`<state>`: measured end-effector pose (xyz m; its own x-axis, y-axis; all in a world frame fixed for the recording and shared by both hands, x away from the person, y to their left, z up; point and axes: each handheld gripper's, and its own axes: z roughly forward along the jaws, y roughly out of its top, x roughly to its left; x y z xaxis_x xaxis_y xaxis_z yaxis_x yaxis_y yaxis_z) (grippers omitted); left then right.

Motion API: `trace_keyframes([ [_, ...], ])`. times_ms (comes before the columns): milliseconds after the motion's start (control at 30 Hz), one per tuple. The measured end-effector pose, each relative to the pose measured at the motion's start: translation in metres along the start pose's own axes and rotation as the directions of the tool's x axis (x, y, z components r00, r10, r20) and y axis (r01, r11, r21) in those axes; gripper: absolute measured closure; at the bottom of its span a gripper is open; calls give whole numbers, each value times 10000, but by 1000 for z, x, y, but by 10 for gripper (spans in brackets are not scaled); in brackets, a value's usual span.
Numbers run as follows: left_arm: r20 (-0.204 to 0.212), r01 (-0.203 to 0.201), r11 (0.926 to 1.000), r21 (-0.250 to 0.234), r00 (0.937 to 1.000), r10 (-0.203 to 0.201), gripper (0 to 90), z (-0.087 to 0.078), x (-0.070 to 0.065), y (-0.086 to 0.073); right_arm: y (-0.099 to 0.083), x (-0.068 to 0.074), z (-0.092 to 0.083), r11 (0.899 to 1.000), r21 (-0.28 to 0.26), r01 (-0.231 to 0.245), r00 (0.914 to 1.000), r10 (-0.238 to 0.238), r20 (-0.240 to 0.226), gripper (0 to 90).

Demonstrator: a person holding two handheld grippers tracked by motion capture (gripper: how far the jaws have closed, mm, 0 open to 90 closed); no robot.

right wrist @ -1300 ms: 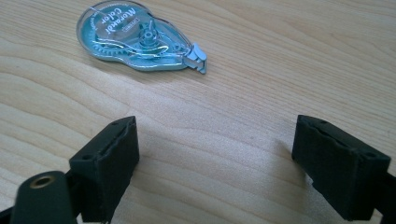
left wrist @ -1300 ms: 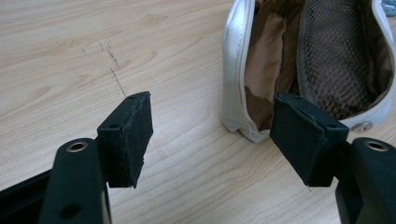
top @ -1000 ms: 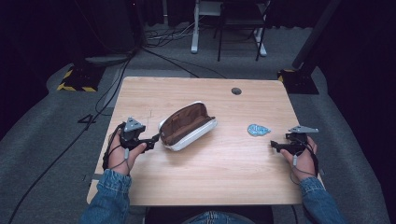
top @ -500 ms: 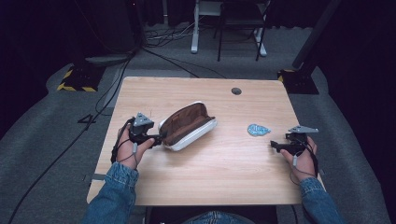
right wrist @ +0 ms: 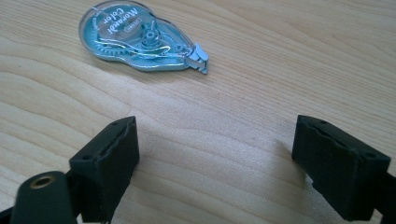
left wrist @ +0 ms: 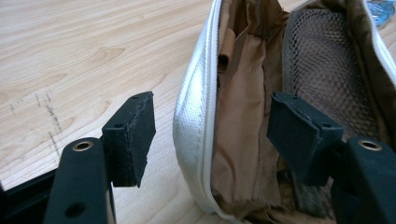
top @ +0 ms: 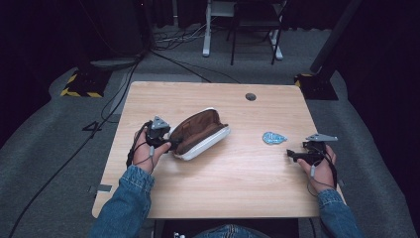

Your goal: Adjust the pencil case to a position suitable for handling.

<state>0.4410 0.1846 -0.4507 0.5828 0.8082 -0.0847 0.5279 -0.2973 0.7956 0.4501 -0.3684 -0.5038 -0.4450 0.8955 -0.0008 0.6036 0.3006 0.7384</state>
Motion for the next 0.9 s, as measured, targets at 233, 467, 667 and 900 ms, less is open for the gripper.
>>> trace_keyframes([
  [233,34,154,9999,-10,9999,-153,340,13,6,-1,0,0,0,10000,-18,76,10000,-76,-52,154],
  [467,6,69,9999,137,10000,-69,348,22,7,-4,0,1,0,9999,-26,104,9999,-104,-104,158],
  [667,-150,-107,9998,189,9998,109,387,30,9,-6,0,1,0,9999,-27,122,9999,-122,-121,160],
  [900,-243,-183,9998,-24,9995,182,420,34,10,-7,-1,1,-1,9999,-36,148,9998,-148,-152,167],
])
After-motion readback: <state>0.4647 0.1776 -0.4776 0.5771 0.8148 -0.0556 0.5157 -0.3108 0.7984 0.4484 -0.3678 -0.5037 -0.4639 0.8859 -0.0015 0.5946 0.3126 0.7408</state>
